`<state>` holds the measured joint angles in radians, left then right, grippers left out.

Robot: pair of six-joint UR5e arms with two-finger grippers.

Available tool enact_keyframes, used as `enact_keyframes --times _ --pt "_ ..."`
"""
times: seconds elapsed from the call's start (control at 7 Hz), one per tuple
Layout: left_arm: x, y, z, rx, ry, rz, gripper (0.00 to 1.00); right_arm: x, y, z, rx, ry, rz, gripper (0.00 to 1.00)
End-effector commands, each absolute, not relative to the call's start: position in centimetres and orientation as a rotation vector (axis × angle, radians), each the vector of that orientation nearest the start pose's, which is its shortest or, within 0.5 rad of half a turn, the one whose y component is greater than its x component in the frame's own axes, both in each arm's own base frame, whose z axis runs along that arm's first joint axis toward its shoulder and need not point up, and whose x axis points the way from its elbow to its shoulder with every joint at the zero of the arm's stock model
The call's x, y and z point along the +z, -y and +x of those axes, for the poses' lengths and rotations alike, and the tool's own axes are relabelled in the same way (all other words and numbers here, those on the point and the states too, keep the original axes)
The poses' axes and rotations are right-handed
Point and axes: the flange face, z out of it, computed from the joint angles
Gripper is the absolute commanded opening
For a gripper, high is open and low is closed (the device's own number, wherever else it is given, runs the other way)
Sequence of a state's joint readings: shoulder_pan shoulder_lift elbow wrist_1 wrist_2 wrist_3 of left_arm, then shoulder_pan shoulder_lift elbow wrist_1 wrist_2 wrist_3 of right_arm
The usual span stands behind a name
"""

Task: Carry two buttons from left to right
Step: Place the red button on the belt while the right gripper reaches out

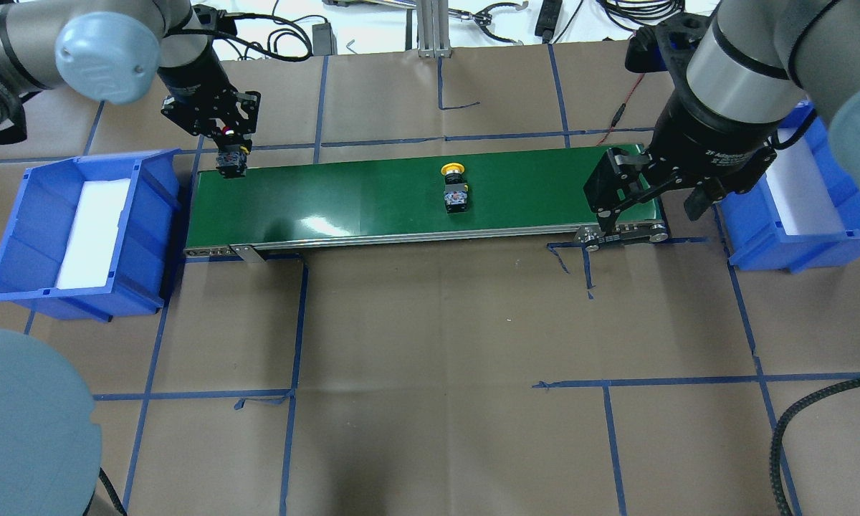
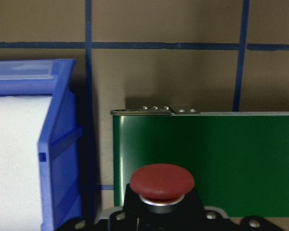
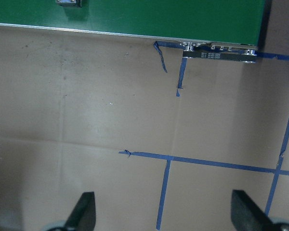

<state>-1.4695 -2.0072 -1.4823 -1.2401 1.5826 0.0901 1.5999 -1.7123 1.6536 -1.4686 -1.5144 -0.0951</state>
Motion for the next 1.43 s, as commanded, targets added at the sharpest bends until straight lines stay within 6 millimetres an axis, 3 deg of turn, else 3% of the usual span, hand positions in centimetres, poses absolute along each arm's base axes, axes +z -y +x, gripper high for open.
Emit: enact_keyframes --times 0.0,0.71,0.86,1.0,1.14,1.29 --pt "28.5 65.2 -5.3 0.042 -3.135 -0.034 0.04 49.8 42.5 15.1 0.080 -3.076 -0.187 1.00" --pt "26.2 64.8 -5.3 0.085 -3.137 -0.024 0.05 48.8 43.7 15.2 0.094 -3.073 -0.184 1.00" --pt "25.7 64.5 -5.4 0.097 -3.138 -0.036 0.16 48.9 44.3 15.3 0.036 -3.074 -0.181 1.00" --pt "25.6 64.5 -5.4 0.090 -3.138 -0.045 0.62 47.1 45.6 15.4 0.044 -3.071 -0.178 1.00" --pt "25.8 64.5 -5.5 0.084 -3.144 -0.053 0.99 45.9 47.4 15.4 -0.017 -3.072 -0.182 1.00" --pt "26.3 64.7 -5.5 0.067 -3.145 -0.051 1.00 46.4 50.1 15.3 -0.255 -3.066 -0.180 1.00"
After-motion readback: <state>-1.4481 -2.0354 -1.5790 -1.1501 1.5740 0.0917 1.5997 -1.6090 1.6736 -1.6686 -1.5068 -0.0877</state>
